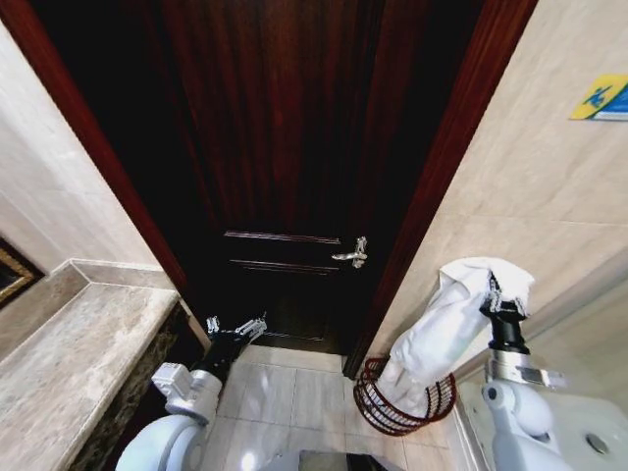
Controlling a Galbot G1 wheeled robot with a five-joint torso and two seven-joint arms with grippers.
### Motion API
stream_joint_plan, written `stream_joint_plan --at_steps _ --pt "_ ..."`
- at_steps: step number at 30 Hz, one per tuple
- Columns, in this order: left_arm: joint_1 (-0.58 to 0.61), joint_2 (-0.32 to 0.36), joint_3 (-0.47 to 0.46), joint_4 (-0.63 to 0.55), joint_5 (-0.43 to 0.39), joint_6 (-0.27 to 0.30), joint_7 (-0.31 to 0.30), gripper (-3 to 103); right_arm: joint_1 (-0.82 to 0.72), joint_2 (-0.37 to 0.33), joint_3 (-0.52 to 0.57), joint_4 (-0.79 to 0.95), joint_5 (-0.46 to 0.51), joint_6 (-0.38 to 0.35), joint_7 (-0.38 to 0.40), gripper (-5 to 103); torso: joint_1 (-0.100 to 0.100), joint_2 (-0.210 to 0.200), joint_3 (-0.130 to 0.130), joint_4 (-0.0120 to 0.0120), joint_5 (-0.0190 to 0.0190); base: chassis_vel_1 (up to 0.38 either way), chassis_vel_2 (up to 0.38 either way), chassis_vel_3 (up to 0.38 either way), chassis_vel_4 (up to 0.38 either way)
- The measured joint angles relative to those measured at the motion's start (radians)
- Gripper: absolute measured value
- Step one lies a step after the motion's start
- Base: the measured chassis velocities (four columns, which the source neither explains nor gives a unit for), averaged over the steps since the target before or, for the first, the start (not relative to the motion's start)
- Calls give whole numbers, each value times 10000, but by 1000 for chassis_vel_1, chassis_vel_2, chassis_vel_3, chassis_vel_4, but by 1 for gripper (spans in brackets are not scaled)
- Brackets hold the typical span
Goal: Discard the used towel into the hamper.
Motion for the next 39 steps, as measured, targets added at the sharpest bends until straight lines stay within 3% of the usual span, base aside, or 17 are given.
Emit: stream_joint_plan --at_steps 16,39 --pt "0 0 0 0 0 0 0 99 45 366 103 -2267 -575 722 -145 5 -1 2 0 2 3 0 0 0 0" --pt "0 0 0 0 0 0 0 99 1053 439 -641 -5708 -1306 1749 -3 5 -1 0 0 2 2 0 0 0 0"
